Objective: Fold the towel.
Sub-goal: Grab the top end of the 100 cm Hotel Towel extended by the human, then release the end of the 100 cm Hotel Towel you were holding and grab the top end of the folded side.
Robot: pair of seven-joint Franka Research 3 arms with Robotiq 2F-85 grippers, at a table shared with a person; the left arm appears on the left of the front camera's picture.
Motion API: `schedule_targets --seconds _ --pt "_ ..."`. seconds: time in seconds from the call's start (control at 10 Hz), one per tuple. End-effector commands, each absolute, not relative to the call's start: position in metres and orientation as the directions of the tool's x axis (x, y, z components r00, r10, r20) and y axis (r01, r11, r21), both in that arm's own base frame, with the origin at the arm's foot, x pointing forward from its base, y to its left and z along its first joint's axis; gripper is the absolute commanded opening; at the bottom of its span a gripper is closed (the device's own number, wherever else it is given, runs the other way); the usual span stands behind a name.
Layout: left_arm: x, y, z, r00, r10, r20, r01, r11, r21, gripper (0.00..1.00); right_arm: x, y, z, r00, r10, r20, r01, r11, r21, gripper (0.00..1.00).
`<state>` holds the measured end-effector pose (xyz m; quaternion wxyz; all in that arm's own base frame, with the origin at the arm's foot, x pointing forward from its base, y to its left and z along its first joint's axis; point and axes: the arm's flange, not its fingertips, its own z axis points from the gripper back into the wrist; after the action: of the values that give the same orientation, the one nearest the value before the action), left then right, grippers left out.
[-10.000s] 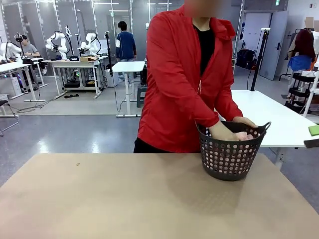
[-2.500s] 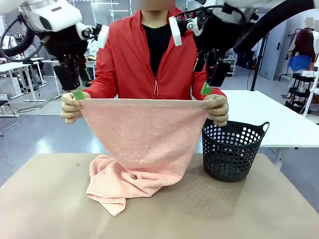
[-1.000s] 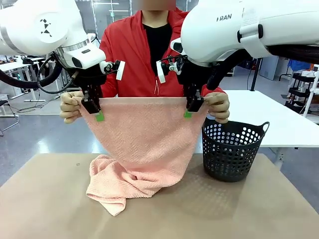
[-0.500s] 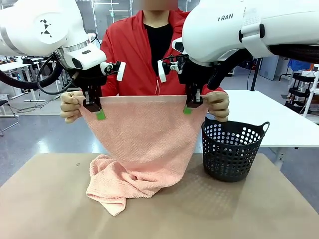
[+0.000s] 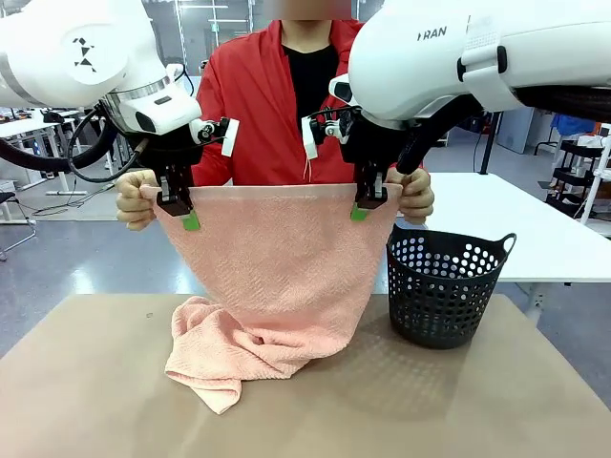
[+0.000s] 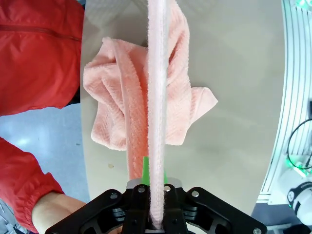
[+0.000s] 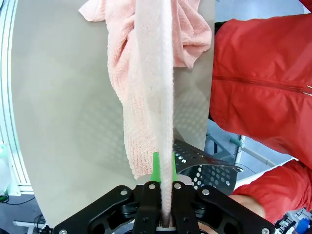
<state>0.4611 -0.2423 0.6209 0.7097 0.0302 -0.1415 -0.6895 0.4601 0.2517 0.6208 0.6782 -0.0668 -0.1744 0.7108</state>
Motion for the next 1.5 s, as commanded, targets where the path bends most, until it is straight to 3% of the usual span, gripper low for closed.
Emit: schedule_targets --seconds 0.0,1.4 --pt "0.4627 -0.2433 0.6225 0.007 -0.987 0.16 0.969 0.046 0.241 0.0 0.4609 0.2506 0.6226 -0.071 0.988 0.135 -0.938 -0.021 -0.345 0.0" --pt "0.4627 -0.2433 0.6225 0.007 -0.987 0.16 0.969 0.046 0.241 0.0 0.4609 0.2506 0.6226 -0.071 0.988 0.135 -0.938 -0.021 -0.345 0.0"
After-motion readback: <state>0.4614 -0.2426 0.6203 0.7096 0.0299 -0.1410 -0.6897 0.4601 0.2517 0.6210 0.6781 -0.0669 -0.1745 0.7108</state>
